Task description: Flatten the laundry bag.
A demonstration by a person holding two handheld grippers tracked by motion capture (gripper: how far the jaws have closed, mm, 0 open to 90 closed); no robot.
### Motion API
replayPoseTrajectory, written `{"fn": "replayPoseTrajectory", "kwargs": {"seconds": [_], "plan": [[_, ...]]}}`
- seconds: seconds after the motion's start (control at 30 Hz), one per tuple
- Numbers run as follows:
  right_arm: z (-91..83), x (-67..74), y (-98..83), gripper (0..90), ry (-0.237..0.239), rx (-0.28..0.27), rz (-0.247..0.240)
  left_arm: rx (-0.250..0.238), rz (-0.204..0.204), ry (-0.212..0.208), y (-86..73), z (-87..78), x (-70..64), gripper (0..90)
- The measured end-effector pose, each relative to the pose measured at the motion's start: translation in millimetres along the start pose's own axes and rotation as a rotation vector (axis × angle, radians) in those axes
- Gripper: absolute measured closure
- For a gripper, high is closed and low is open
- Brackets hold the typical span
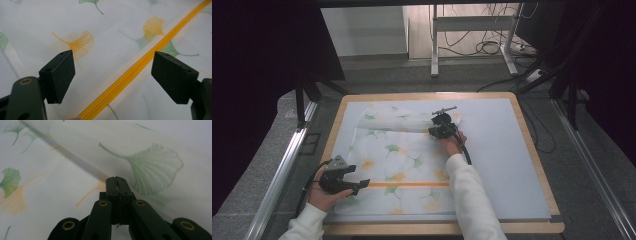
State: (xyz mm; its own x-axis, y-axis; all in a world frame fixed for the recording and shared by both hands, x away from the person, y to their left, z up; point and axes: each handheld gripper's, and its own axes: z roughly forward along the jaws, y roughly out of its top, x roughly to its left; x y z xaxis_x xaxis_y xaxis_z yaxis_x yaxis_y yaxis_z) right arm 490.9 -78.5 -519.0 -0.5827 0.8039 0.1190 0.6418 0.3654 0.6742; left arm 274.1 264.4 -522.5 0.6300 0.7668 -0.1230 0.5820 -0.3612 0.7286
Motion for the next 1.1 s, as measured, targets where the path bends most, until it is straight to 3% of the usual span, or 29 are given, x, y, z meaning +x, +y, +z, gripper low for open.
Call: {"fn": "replayPoseTrajectory", "kwargs": {"seconds": [0.3, 0.47, 0.77, 0.9, 0.97, 1.1], "plan": [[-1.3, -17.3, 7.9, 88.7, -0.049, -0.044, 0.064, 0.002, 0.000, -0.002, 0.4, 1.5, -0.3, 18.7], [-0.3, -22.7, 7.2, 88.7, -0.043, -0.039, 0.090, 0.002, 0.000, 0.000, 0.6, 1.6, -0.6, 18.7], [4.3, -26.7, 13.6, 88.7, -0.042, -0.060, 0.089, 0.004, 0.004, 0.004, 0.7, 1.8, -1.2, 18.7], [11.1, -29.7, 24.8, 88.7, -0.064, -0.046, 0.082, 0.003, 0.005, 0.009, 0.8, 1.6, -0.8, 18.7], [17.9, -35.6, 29.0, 88.7, -0.076, -0.026, 0.102, 0.004, 0.005, 0.010, 0.7, 1.4, -0.3, 18.7], [20.3, -37.6, 27.5, 88.7, -0.076, -0.014, 0.111, 0.006, 0.005, 0.007, 0.3, 1.7, 1.1, 18.7]]}}
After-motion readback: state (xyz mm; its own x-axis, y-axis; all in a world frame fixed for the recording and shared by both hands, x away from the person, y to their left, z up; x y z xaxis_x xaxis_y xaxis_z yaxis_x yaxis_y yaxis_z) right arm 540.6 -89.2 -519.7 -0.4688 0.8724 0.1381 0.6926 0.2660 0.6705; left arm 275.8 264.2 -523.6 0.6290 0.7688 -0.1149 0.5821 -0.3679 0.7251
